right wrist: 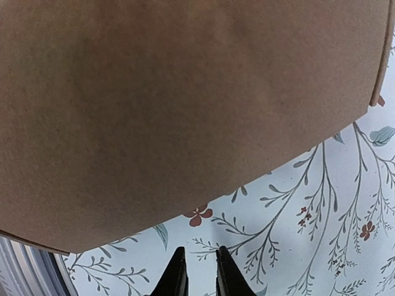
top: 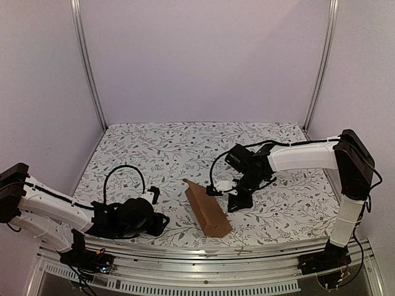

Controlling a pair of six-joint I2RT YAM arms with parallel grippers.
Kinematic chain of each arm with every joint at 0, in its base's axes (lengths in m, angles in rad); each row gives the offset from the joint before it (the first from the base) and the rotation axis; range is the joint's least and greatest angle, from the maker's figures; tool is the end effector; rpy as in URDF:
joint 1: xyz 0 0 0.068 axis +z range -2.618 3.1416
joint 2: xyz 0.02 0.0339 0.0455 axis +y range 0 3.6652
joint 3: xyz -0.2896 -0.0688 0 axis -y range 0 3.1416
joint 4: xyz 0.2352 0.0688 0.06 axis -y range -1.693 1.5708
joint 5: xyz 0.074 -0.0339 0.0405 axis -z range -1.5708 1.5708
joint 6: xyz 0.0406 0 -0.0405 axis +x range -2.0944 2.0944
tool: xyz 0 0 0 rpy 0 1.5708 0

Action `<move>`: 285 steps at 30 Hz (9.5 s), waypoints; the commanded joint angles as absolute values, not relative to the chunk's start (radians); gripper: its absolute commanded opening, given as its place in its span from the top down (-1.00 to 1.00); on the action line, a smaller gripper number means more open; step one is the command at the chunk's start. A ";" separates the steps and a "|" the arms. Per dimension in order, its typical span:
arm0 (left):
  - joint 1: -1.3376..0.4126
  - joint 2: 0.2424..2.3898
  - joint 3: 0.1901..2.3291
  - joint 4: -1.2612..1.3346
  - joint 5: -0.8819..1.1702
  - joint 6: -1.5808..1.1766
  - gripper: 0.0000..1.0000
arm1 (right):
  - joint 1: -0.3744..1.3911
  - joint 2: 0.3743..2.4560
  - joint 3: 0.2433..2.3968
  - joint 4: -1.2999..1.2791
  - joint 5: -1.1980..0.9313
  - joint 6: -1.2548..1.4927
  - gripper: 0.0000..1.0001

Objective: Fold the paper box

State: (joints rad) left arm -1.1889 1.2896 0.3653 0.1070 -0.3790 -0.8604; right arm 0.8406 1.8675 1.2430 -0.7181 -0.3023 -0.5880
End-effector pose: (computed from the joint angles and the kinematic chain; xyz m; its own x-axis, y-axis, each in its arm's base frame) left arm 0.0906 -0.1852 0.1587 -0.7593 0.0008 -0.6507 0.2946 0.8920 -0.3427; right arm 0.2285 0.2733 0.1918 -0.1212 -0.9292 -0.3491 -0.9896 0.0855 0.1158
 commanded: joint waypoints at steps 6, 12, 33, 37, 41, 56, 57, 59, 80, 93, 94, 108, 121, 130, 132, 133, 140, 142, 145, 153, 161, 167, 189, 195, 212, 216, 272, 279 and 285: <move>-1.206 1.593 0.587 0.255 -0.295 -0.696 0.32 | 0.824 1.871 1.237 -0.711 -0.319 -0.578 0.69; -1.218 1.623 0.627 0.242 -0.306 -0.696 0.32 | 0.800 1.838 1.242 -0.717 -0.287 -0.565 0.68; -1.227 1.517 0.534 0.111 -0.342 -0.898 0.29 | 0.820 1.861 1.304 -0.745 -0.310 -0.566 0.71; -1.227 1.537 0.454 0.292 -0.373 -0.963 0.24 | 0.799 1.863 1.275 -0.733 -0.307 -0.569 0.73; -1.227 1.624 0.475 0.354 -0.368 -0.966 0.24 | 0.785 1.864 1.262 -0.732 -0.312 -0.571 0.73; -1.255 1.827 0.525 0.562 -0.357 -0.998 0.27 | 0.745 1.874 1.247 -0.718 -0.292 -0.574 0.71; -1.258 1.826 0.529 0.554 -0.360 -0.994 0.27 | 0.737 1.873 1.246 -0.716 -0.292 -0.575 0.71; -1.264 1.821 0.535 0.541 -0.365 -0.988 0.27 | 0.727 1.870 1.244 -0.717 -0.294 -0.576 0.71; -1.298 1.905 0.810 0.550 -0.377 -0.717 0.26 | 0.726 1.863 1.264 -0.714 -0.326 -0.537 0.66; -1.305 1.878 0.895 0.410 -0.405 -0.702 0.37 | 0.726 1.803 1.270 -0.723 -0.295 -0.540 0.60; -1.306 1.878 0.904 0.395 -0.408 -0.696 0.38 | 0.726 1.803 1.271 -0.723 -0.295 -0.540 0.59; -1.305 1.896 1.002 0.365 -0.448 -0.614 0.49 | 0.789 1.772 1.271 -0.774 -0.174 -0.453 0.57; -1.305 1.901 1.027 0.357 -0.443 -0.600 0.49 | 0.756 1.769 1.249 -0.819 -0.205 -0.474 0.55; -1.304 1.875 1.007 0.309 -0.412 -0.560 0.38 | 0.659 1.764 1.256 -0.828 -0.217 -0.487 0.49; -1.304 1.858 1.010 0.270 -0.410 -0.546 0.35 | 0.649 1.768 1.258 -0.827 -0.215 -0.492 0.48; -1.304 1.848 1.011 0.249 -0.410 -0.535 0.33 | 0.645 1.770 1.260 -0.827 -0.214 -0.492 0.48; -1.301 1.766 1.002 0.132 -0.409 -0.476 0.29 | 0.623 1.788 1.278 -0.829 -0.192 -0.496 0.45; -1.300 1.709 1.005 0.081 -0.414 -0.443 0.27 | 0.604 1.781 1.280 -0.835 -0.195 -0.502 0.44; -1.276 1.630 1.047 -0.069 -0.432 -0.377 0.13 | 0.574 1.762 1.286 -0.846 -0.206 -0.518 0.43; -1.058 1.658 1.335 -0.455 -0.232 -0.269 0.02 | 0.561 1.713 1.285 -0.879 -0.182 -0.581 0.38; -0.957 1.842 1.599 -0.656 0.040 -0.098 0.04 | 0.491 1.565 1.361 -1.094 -0.128 -0.741 0.27; -0.940 1.977 1.739 -0.701 0.079 -0.022 0.04 | 0.487 1.415 1.288 -1.205 -0.171 -0.896 0.12; -0.865 2.097 1.820 -0.728 0.206 -0.002 0.40 | 0.564 1.382 1.164 -1.106 -0.287 -0.943 -0.11; -0.868 2.111 1.840 -0.728 0.254 -0.002 0.64 | 0.599 1.391 1.139 -1.054 -0.279 -0.919 -0.06; -0.914 2.103 1.840 -0.760 0.134 -0.056 1.00 | 0.686 1.391 1.117 -0.984 -0.273 -0.823 0.32; -0.929 2.101 1.842 -0.760 0.101 -0.066 1.00 | 0.692 1.374 1.103 -0.983 -0.268 -0.823 0.32; -0.994 2.056 1.717 -0.699 -0.031 -0.165 1.00 | 0.786 1.367 1.054 -0.890 -0.166 -0.623 0.46; -0.993 2.066 1.732 -0.716 -0.025 -0.163 1.00 | 0.777 1.369 1.059 -0.890 -0.166 -0.629 0.48; -0.993 2.066 1.735 -0.717 -0.024 -0.160 1.00 | 0.753 1.368 1.067 -0.893 -0.179 -0.624 0.51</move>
State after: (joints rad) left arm -0.9817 2.0533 1.7329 -0.6289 -0.0357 -0.1703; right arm 0.7708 1.3586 1.0405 -0.9043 -0.1711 -0.6323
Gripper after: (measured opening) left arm 0.006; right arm 0.244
